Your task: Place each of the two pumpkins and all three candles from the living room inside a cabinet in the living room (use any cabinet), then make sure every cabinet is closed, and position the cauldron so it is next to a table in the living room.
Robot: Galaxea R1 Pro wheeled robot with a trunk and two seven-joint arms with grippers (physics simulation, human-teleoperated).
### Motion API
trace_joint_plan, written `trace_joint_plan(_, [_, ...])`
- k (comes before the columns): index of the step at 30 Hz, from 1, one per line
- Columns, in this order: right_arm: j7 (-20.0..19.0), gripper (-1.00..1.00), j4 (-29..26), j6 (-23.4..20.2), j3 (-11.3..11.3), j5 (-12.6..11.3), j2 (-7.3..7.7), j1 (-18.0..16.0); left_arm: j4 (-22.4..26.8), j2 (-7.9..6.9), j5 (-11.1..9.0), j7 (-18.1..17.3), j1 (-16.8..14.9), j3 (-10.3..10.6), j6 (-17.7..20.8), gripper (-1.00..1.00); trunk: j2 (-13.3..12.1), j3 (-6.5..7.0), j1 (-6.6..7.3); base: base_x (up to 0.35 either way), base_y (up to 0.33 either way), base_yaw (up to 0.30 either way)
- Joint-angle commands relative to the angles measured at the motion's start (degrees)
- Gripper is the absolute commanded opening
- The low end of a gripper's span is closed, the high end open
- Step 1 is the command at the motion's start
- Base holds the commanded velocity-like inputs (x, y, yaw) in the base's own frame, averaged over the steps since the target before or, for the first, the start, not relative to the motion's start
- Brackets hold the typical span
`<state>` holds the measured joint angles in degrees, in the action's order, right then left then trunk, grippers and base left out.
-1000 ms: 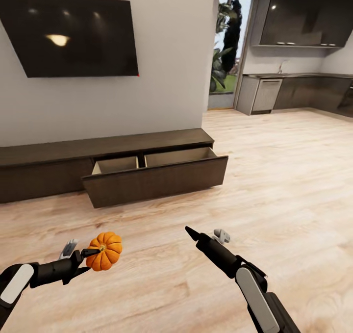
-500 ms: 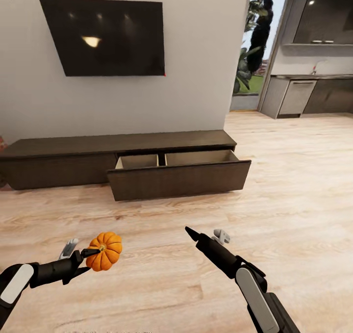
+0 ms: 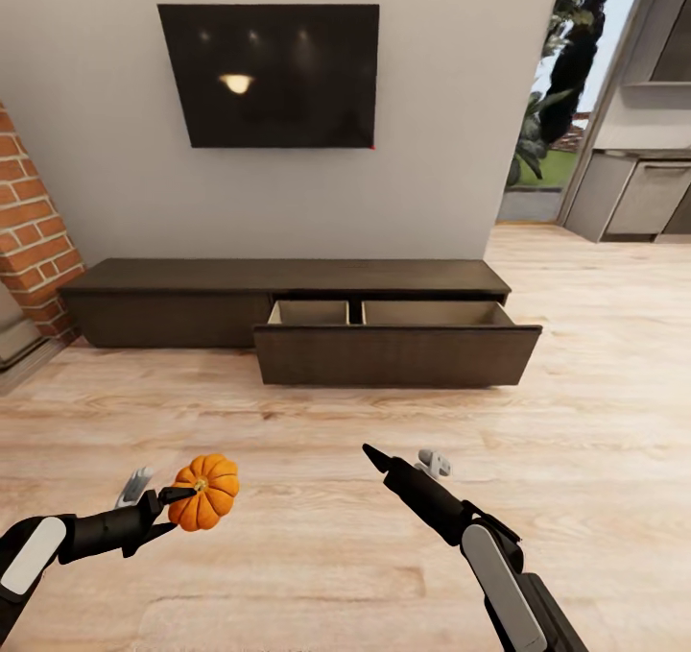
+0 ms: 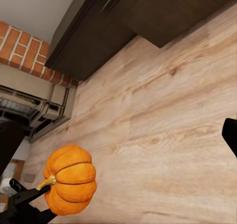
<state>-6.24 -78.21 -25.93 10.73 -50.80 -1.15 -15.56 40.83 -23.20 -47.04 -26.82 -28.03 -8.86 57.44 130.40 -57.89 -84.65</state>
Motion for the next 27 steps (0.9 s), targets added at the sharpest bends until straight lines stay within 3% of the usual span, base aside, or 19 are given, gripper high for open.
trace_joint_plan(1, [0.0,1.0,0.0,0.0,0.0,0.0,-0.01,0.0,0.0,0.0,-0.7,0.1,0.0,0.0,0.1,-1.0,0.0,0.0,0.0,0.0,0.0,0.283])
trace_joint_plan(12, [0.0,1.0,0.0,0.0,0.0,0.0,-0.04,0.0,0.0,-0.01,-0.8,0.1,0.0,-0.1,0.2,-1.0,0.0,0.0,0.0,0.075,0.0,0.283])
trace_joint_plan(27, [0.0,1.0,0.0,0.0,0.1,0.0,-0.08,0.0,0.0,-0.09,-0.9,0.1,0.0,-0.2,0.2,-1.0,0.0,0.0,0.0,0.304,0.0,0.284])
